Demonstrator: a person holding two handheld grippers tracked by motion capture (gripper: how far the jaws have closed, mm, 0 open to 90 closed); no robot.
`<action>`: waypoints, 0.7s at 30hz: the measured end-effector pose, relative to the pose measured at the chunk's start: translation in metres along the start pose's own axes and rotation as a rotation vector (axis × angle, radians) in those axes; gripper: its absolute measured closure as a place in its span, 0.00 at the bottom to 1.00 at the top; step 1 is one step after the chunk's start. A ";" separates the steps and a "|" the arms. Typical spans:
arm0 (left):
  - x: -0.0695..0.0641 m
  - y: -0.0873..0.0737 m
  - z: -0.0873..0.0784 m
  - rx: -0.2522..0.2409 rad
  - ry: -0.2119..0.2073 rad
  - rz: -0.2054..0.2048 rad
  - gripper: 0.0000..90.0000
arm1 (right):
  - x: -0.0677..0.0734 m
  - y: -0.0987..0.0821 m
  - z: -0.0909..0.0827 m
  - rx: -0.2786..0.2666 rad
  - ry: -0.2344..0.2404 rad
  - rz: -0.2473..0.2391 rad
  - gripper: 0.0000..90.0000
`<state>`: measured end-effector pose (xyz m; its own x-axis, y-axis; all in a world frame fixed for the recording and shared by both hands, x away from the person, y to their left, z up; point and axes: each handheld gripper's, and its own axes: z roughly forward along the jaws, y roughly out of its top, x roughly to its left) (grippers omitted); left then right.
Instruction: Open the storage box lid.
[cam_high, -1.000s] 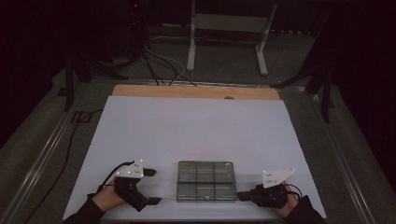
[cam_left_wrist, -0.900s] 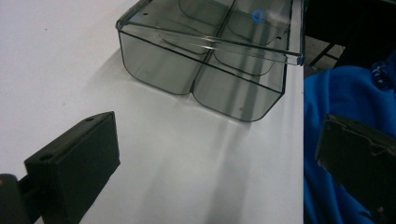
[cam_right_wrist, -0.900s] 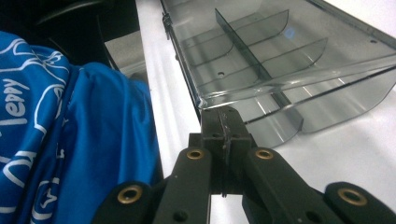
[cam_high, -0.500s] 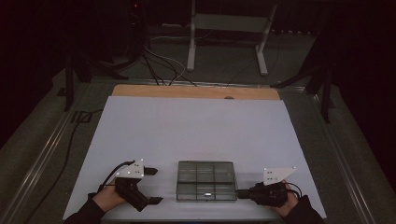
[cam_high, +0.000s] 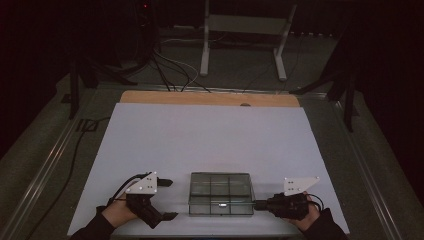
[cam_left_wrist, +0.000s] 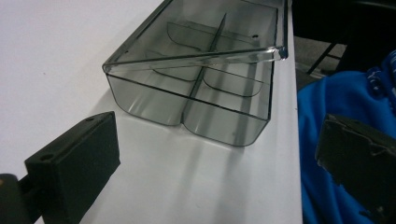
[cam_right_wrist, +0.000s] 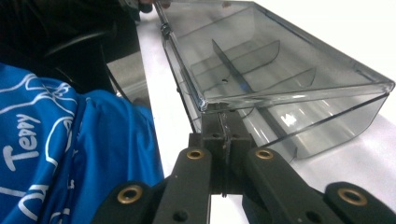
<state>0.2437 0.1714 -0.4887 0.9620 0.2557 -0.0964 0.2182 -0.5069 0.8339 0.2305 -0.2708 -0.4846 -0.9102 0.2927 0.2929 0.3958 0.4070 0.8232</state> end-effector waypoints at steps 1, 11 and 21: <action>0.001 0.001 0.000 -0.006 0.002 0.002 0.02 | 0.000 0.001 0.000 -0.001 -0.002 0.001 1.00; 0.006 0.011 0.009 -0.040 0.037 0.098 0.06 | -0.001 0.005 -0.003 -0.027 -0.003 0.015 1.00; 0.008 0.024 0.021 -0.022 0.035 0.121 0.07 | -0.002 0.009 -0.005 -0.050 -0.007 0.026 1.00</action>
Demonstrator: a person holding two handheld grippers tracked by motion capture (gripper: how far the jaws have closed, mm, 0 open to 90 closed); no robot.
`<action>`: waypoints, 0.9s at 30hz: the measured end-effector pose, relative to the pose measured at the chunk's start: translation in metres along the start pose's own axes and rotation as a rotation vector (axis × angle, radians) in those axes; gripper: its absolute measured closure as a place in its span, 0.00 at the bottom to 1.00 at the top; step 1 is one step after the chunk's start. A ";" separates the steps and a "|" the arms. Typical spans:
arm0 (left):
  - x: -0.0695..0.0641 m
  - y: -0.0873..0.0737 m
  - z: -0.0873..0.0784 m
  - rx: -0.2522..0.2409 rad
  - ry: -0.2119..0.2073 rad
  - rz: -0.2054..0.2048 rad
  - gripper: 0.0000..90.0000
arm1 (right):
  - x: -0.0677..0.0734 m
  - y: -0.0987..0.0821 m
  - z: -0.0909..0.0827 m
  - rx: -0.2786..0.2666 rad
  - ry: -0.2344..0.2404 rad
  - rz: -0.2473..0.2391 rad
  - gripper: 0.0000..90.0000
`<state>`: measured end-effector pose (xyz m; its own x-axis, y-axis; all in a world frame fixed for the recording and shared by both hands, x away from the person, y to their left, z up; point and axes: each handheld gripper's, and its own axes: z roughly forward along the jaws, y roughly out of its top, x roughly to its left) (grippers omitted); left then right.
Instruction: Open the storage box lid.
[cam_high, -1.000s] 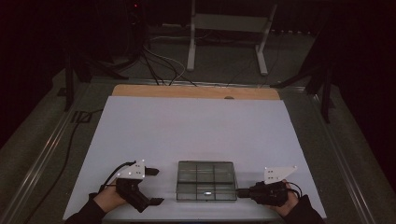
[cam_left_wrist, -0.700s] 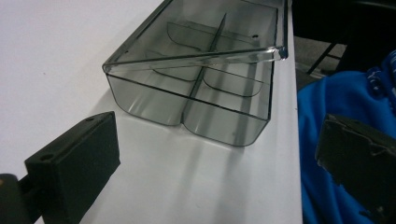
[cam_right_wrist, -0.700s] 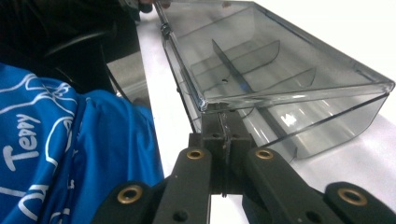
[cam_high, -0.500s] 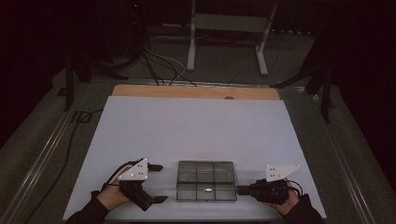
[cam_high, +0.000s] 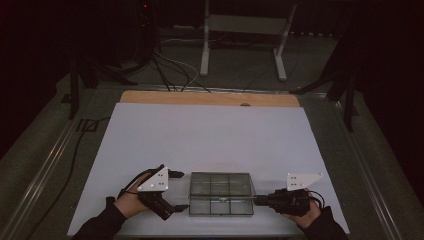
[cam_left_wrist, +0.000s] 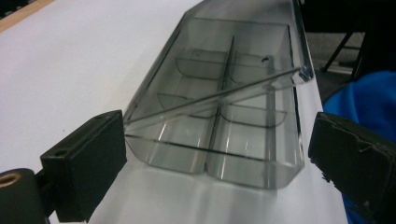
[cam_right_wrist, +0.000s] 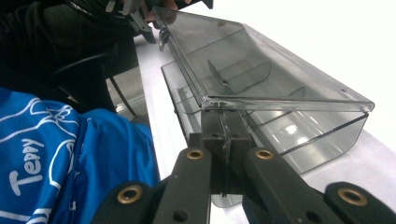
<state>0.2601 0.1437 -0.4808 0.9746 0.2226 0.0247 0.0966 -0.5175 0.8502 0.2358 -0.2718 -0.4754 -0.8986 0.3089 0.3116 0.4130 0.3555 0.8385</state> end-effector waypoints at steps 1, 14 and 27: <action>0.001 0.001 0.001 0.004 0.004 0.003 0.07 | 0.000 0.001 0.000 -0.001 -0.001 0.003 1.00; 0.011 0.005 0.004 -0.001 0.064 0.029 0.11 | -0.001 0.005 -0.002 -0.016 -0.012 0.011 1.00; 0.009 0.004 0.010 -0.001 0.136 0.179 0.43 | -0.003 0.008 0.001 -0.017 -0.017 0.017 1.00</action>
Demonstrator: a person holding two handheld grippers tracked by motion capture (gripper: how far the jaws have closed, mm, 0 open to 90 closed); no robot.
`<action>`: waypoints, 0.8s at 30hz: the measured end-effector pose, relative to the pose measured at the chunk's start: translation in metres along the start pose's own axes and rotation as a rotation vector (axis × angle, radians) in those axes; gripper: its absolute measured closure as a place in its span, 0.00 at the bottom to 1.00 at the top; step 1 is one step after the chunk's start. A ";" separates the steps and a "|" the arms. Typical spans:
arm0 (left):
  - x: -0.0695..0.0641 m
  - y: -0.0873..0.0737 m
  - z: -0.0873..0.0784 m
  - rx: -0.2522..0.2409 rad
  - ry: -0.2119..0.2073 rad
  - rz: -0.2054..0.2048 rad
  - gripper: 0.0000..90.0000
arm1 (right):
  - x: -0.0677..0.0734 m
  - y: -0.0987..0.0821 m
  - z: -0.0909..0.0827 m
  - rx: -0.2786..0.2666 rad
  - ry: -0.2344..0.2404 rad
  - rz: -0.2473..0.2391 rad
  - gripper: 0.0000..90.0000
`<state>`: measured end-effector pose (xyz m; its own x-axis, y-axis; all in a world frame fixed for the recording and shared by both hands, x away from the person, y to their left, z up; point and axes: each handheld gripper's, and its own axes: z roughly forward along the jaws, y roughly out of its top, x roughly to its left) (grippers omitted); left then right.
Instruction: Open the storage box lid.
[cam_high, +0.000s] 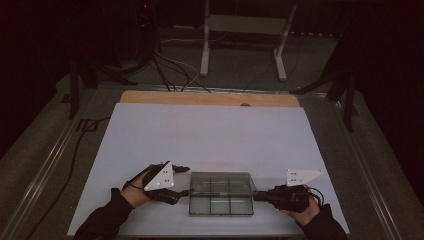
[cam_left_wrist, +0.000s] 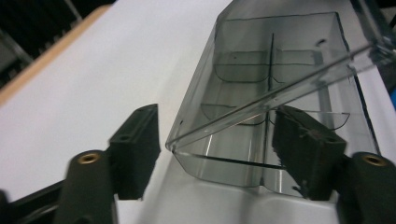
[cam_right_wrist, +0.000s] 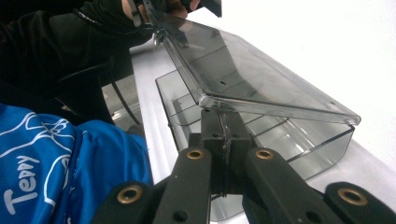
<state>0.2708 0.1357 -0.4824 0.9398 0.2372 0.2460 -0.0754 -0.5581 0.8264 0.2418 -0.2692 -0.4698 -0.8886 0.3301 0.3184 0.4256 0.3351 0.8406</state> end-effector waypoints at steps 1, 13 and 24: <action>0.000 0.000 0.000 -0.001 0.010 0.011 0.46 | 0.000 0.000 0.000 -0.001 -0.001 -0.002 1.00; -0.001 -0.006 0.005 -0.020 0.038 0.238 0.67 | -0.001 0.002 0.000 -0.013 -0.004 0.003 1.00; 0.004 -0.009 0.010 -0.002 0.060 0.273 0.81 | -0.001 0.002 0.001 -0.012 -0.004 0.005 1.00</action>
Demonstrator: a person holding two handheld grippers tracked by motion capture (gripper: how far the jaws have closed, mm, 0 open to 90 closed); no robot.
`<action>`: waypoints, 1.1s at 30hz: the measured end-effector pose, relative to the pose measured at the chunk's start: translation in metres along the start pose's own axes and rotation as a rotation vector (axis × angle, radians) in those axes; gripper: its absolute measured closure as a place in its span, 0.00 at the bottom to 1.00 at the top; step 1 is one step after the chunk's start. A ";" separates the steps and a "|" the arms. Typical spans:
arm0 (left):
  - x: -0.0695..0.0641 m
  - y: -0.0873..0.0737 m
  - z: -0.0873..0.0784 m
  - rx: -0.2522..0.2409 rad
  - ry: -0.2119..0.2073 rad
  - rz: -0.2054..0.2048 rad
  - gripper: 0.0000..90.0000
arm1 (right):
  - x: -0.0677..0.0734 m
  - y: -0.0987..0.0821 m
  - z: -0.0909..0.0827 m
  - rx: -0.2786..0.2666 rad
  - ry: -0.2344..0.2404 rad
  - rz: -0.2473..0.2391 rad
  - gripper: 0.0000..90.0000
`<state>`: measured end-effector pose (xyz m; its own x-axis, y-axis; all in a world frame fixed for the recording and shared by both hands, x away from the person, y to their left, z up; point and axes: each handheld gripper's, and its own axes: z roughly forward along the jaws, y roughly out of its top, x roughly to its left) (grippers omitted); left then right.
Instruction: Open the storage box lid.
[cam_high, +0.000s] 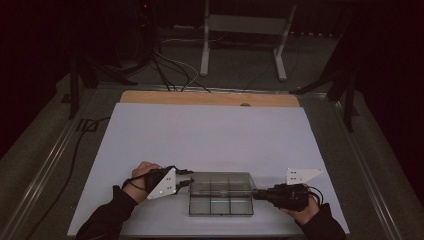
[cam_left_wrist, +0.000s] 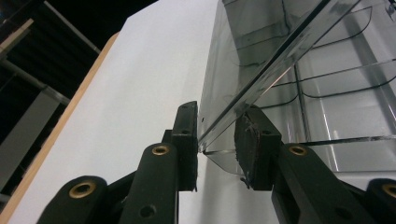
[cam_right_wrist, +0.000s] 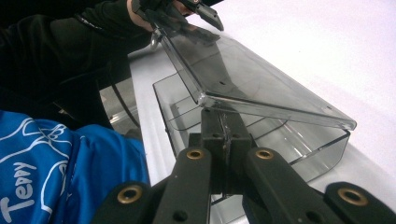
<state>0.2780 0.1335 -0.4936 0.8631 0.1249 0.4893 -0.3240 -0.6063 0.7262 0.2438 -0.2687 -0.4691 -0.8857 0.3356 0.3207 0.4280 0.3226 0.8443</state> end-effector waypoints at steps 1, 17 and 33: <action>0.000 0.000 0.000 -0.001 -0.001 0.004 0.82 | 0.000 0.000 0.000 0.001 -0.001 0.001 1.00; 0.001 0.001 0.005 0.003 -0.010 0.032 0.87 | -0.001 0.000 -0.001 -0.001 -0.010 0.005 1.00; 0.006 0.001 0.005 -0.002 -0.024 0.005 0.89 | -0.008 -0.016 -0.017 -0.020 -0.086 0.003 0.66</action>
<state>0.2845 0.1296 -0.4923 0.8704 0.1036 0.4812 -0.3287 -0.6053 0.7249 0.2411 -0.2917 -0.4781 -0.8652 0.4119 0.2861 0.4264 0.3038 0.8520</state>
